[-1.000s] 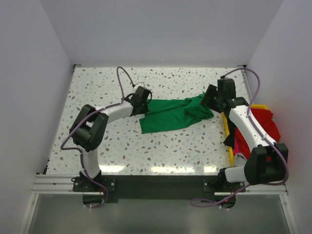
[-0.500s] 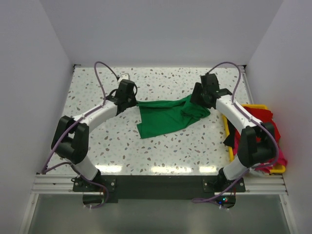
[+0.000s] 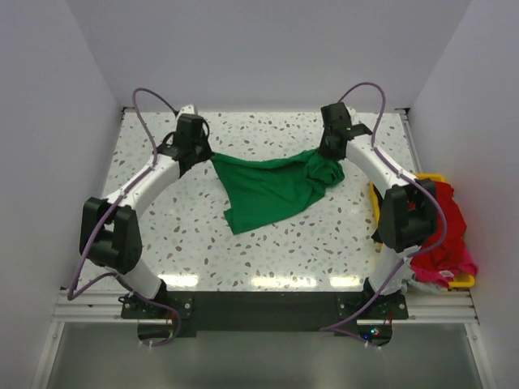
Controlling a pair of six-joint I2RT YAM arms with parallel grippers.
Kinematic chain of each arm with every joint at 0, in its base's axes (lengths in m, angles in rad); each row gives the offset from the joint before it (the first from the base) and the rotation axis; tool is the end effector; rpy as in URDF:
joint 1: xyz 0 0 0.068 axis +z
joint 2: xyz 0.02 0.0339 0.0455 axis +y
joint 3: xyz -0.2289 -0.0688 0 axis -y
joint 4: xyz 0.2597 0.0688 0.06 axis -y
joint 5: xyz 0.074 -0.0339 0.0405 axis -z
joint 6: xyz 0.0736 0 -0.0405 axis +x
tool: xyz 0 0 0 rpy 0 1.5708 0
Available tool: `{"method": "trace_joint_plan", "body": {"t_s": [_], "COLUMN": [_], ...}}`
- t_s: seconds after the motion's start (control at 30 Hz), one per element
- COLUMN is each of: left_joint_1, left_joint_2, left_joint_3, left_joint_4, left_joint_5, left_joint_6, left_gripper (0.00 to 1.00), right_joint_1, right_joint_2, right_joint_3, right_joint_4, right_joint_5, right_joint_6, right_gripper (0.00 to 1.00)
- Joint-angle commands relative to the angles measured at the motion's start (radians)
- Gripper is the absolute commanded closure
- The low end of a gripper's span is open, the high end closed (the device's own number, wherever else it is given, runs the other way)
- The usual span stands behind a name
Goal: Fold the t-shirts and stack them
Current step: Flatten the tshirt out
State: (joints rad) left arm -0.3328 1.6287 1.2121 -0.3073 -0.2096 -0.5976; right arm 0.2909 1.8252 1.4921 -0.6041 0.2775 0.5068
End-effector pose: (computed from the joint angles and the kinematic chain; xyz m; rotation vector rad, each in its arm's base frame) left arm 0.3872 -0.1176 0.1951 -0.4091 2.2509 -0.2472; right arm 0.4162 0.1035 0.1901 0.3763 2.4287 -0.0034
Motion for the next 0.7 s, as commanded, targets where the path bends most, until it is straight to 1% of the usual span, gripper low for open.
{"method": "trace_joint_plan", "body": {"t_s": [0.0,0.03,0.07,0.1,0.13,0.17,0.2,0.23,0.27,0.3,0.37,0.4,0.43,0.47,0.5,0.53,0.57,0.6,0.63,0.67], "left_joint_1": [0.086,0.121,0.136,0.150,0.173,0.181,0.189,0.199,0.207,0.213,0.228,0.233,0.245,0.250,0.253,0.253,0.253,0.253,0.253,0.253], "left_joint_2": [-0.003,0.009,0.023,0.055,0.074,0.089,0.123,0.137,0.149,0.161,0.148,0.108,0.077,-0.002,-0.048,-0.100,-0.213,-0.272,-0.324,-0.422], "left_joint_3": [0.179,0.272,0.326,0.445,0.508,0.576,0.713,0.781,0.846,0.951,1.003,0.985,0.948,0.895,0.748,0.653,0.548,0.323,0.209,0.099], "left_joint_4": [-0.025,-0.039,-0.068,-0.088,-0.107,-0.146,-0.167,-0.188,-0.225,-0.239,-0.254,-0.251,-0.245,-0.212,-0.193,-0.147,-0.113,-0.077,-0.026,-0.004], "left_joint_5": [0.016,0.036,0.045,0.059,0.065,0.075,0.082,0.088,0.095,0.099,0.085,0.069,0.067,0.068,0.067,0.065,0.073,0.100,0.104,0.105], "left_joint_6": [0.050,0.056,0.061,0.070,0.073,0.078,0.084,0.087,0.090,0.091,0.100,0.102,0.102,0.101,0.104,0.099,0.079,0.067,0.050,-0.002], "left_gripper": [1.00,1.00,1.00,1.00,1.00,1.00,1.00,1.00,1.00,1.00,1.00,1.00,1.00,1.00,1.00,1.00,1.00,1.00,1.00,1.00], "right_joint_1": [-0.015,-0.022,-0.025,-0.032,-0.035,-0.038,-0.047,-0.050,-0.052,-0.053,-0.055,-0.053,-0.052,-0.053,-0.053,-0.053,-0.053,-0.052,-0.052,-0.052], "right_joint_2": [-0.032,-0.021,-0.017,-0.012,-0.006,-0.006,-0.010,-0.021,-0.055,-0.076,-0.150,-0.174,-0.205,-0.265,-0.302,-0.334,-0.365,-0.421,-0.444,-0.466], "right_joint_3": [0.207,0.296,0.342,0.390,0.478,0.522,0.555,0.594,0.597,0.591,0.515,0.473,0.367,0.300,0.146,0.063,-0.020,-0.102,-0.260,-0.341], "right_joint_4": [-0.052,-0.060,-0.072,-0.075,-0.082,-0.091,-0.086,-0.074,-0.036,-0.008,0.071,0.096,0.122,0.166,0.188,0.231,0.253,0.273,0.315,0.351], "right_joint_5": [0.101,0.103,0.100,0.092,0.098,0.104,0.098,0.097,0.095,0.083,0.074,0.059,0.049,0.048,0.046,0.042,0.028,0.014,-0.023,-0.071], "right_joint_6": [-0.048,-0.053,-0.060,-0.071,-0.077,-0.079,-0.082,-0.083,-0.085,-0.094,-0.096,-0.093,-0.088,-0.080,-0.056,-0.036,-0.013,0.034,0.062,0.090], "right_gripper": [1.00,1.00,1.00,1.00,1.00,1.00,1.00,1.00,1.00,1.00,1.00,1.00,0.95,0.93,0.89,0.77,0.68,0.61,0.54,0.43]}}
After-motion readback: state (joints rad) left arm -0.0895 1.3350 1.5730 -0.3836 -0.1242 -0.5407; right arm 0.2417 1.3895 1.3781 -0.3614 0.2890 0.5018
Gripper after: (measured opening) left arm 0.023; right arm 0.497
